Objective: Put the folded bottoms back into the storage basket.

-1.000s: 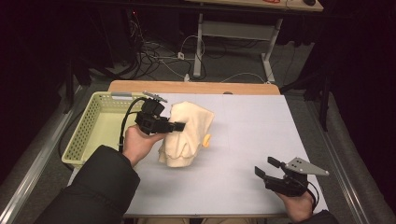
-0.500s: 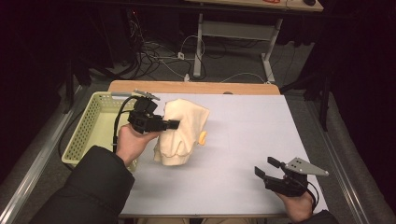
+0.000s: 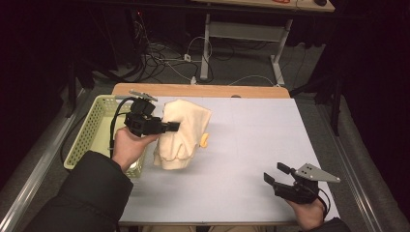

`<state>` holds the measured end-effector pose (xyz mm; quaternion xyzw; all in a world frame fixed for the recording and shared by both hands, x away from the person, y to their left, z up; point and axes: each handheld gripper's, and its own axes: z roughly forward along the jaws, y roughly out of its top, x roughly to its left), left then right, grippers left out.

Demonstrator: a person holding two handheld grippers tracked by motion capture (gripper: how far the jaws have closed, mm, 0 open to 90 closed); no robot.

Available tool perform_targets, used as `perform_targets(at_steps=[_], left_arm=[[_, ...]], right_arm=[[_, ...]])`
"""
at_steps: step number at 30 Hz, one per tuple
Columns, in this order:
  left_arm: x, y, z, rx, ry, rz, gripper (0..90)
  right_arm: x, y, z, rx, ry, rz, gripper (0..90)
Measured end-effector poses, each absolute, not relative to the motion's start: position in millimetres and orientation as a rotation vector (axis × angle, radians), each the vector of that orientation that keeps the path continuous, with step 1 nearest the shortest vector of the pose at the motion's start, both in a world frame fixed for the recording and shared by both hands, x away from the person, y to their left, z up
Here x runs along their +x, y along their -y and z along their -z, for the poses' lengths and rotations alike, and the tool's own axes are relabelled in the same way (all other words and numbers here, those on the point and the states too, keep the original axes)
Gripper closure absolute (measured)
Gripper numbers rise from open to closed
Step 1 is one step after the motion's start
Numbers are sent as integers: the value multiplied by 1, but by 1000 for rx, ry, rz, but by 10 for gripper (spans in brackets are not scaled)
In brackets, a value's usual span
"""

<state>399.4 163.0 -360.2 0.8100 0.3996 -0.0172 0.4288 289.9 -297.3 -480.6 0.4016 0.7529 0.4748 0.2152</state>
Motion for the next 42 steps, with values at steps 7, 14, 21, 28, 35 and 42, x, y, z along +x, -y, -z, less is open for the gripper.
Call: perform_targets(at_steps=[7,14,21,28,35,42], left_arm=[[398,-169,358,2011,-1006,36,632],[397,-175,355,2004,-1010,25,633],[396,-180,353,1998,-1017,16,632],[395,-186,350,1989,-1022,7,633],[393,-193,347,1969,-1031,-10,633],[391,-200,342,1961,-1040,-28,633]], right_arm=[[290,297,481,1118,-2086,-1317,329],[290,298,481,1113,-2086,-1317,328],[290,298,481,1114,-2084,-1319,328],[290,298,480,1118,-2083,-1326,328],[290,299,480,1117,-2081,-1326,327],[290,299,480,1120,-2081,-1325,328]])
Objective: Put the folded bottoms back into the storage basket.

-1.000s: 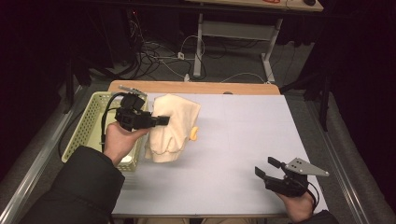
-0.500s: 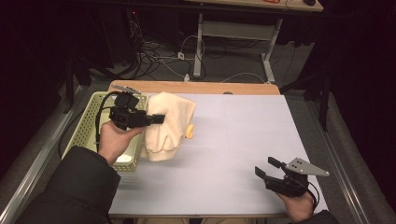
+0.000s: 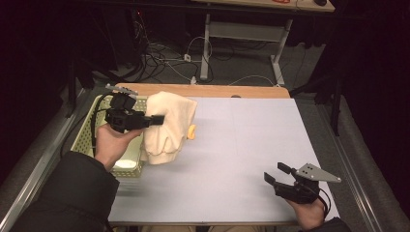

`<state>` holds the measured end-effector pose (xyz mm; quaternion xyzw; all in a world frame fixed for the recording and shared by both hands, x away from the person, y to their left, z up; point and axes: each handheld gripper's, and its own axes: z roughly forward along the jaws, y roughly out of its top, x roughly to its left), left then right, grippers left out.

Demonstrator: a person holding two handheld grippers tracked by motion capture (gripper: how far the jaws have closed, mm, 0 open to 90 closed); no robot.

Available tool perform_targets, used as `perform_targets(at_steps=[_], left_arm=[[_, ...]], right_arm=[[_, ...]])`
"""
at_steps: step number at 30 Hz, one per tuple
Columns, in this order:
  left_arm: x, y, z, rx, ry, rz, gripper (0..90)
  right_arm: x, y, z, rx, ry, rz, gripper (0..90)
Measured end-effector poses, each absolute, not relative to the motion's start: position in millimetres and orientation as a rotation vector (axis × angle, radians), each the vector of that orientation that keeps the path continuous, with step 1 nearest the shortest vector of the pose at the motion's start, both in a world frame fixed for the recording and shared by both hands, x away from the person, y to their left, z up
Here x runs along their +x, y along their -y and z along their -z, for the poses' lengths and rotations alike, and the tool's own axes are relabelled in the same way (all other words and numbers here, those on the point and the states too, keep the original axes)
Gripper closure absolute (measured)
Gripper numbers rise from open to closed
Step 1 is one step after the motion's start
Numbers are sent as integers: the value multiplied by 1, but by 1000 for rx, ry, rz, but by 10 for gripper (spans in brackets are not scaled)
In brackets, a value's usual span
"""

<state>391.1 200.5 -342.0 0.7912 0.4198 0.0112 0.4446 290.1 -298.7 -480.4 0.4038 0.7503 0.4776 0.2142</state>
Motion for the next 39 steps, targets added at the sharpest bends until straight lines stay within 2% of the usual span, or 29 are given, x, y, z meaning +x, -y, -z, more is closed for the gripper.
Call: perform_targets(at_steps=[39], left_arm=[[385,-237,331,1914,-1107,-118,632]], right_arm=[[290,299,481,1125,-2078,-1321,328]])
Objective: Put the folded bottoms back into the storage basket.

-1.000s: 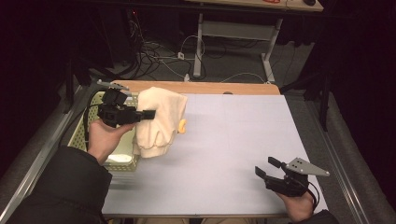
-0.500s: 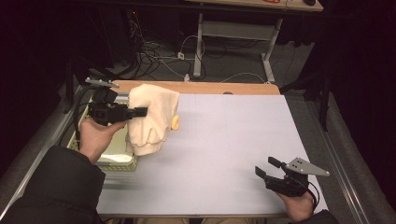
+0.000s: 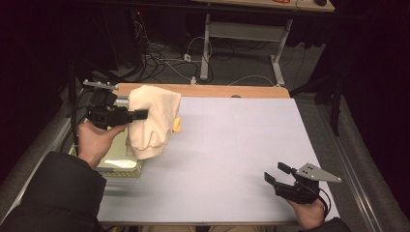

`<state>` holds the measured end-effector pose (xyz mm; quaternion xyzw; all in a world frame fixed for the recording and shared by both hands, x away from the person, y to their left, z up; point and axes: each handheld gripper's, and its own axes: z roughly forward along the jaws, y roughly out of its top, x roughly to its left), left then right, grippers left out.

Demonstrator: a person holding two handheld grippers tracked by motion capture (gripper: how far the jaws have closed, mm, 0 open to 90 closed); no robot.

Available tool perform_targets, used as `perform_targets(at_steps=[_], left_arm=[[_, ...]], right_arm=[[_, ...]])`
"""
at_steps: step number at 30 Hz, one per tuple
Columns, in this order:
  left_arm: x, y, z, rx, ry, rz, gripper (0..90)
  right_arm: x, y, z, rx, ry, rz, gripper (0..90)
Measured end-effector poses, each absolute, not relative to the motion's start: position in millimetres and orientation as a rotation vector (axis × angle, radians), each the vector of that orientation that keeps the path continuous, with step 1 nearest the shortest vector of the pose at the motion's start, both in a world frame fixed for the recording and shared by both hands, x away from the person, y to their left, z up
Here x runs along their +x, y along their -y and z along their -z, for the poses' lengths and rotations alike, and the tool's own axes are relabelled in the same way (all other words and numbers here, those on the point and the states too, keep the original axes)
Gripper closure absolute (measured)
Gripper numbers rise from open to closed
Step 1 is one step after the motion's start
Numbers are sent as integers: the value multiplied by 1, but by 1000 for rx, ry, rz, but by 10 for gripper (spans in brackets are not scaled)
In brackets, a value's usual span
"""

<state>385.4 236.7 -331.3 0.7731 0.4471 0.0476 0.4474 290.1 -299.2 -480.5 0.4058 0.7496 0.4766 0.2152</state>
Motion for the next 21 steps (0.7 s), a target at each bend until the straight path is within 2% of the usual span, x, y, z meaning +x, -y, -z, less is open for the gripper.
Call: perform_targets(at_steps=[21], left_arm=[[379,-268,330,1864,-1160,-154,632]], right_arm=[[290,298,481,1124,-2082,-1316,328]])
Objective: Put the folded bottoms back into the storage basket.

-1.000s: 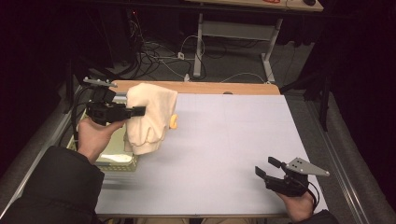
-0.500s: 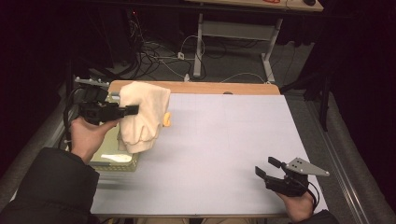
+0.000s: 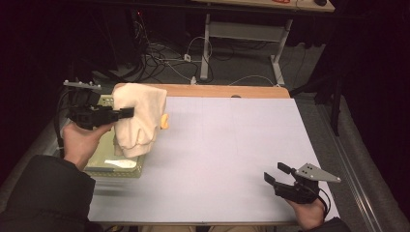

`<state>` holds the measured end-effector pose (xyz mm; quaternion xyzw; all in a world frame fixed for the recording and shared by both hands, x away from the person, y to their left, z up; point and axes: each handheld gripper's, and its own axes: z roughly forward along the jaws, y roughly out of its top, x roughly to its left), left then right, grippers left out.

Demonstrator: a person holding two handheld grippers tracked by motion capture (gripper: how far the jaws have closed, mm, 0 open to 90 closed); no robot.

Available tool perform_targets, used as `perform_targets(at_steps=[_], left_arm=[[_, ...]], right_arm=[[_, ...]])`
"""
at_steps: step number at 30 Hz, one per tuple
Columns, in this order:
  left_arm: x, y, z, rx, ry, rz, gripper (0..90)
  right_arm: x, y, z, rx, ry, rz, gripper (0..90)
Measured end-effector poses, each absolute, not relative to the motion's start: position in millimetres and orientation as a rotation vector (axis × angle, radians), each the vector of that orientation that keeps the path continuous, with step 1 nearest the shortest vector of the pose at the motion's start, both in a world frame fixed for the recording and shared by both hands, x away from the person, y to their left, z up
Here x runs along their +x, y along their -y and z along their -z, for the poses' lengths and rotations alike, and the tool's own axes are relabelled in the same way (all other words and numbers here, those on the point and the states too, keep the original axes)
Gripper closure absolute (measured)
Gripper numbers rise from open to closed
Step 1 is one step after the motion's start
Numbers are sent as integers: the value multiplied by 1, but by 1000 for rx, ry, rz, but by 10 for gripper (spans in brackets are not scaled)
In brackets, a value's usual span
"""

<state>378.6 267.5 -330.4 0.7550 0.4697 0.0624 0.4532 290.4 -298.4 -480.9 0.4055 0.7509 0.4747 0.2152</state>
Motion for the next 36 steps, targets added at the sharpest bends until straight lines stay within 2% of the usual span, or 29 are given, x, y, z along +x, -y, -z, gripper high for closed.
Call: perform_targets(at_steps=[17,36], left_arm=[[374,-291,333,1823,-1212,-193,630],[381,-300,346,1819,-1267,-200,627]], right_arm=[[290,298,481,1123,-2084,-1314,328],[291,298,482,1128,-2087,-1315,328]])
